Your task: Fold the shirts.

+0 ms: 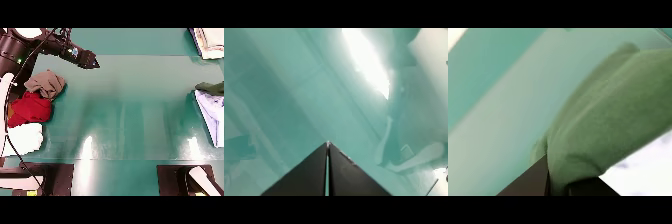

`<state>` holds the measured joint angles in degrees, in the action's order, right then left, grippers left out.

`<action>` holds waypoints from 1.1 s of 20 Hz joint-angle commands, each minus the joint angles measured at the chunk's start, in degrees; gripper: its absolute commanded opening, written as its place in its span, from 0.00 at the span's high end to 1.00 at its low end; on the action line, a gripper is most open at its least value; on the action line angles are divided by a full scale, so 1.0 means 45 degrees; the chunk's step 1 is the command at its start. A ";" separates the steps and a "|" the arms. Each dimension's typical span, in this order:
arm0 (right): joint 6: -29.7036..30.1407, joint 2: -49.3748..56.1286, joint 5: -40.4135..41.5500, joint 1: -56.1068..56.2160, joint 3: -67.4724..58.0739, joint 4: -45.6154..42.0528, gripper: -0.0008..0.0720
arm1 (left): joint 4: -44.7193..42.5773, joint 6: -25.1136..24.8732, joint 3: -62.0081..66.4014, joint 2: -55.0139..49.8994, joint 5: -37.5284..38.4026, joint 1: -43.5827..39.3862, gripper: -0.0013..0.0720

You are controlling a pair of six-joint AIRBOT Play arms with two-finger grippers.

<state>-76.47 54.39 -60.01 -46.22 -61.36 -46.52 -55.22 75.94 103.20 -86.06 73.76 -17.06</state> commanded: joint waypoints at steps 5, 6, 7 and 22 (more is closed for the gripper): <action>-0.1365 -0.0797 -0.2647 -0.0389 0.1200 -0.7776 0.71 | -0.0078 -0.0321 0.0000 0.0000 0.0078 -0.0010 0.95; -0.1506 -0.0748 -0.2997 -0.0389 0.1200 -0.8884 0.41 | -0.0078 -0.0321 0.0000 0.0000 0.0083 -0.0010 0.95; -0.1661 -0.0695 -0.3400 -0.0389 0.1200 -0.9870 0.16 | -0.0083 -0.0325 0.0000 0.0000 0.0078 -0.0010 0.95; -0.2331 -0.0588 -0.3147 0.6708 -0.0010 -0.5013 0.96 | 0.0000 -0.0209 0.0000 0.0000 0.0267 -0.0010 0.95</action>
<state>-86.87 51.72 -75.70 -24.67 -59.92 -71.66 -55.37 74.87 103.20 -86.06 75.37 -17.06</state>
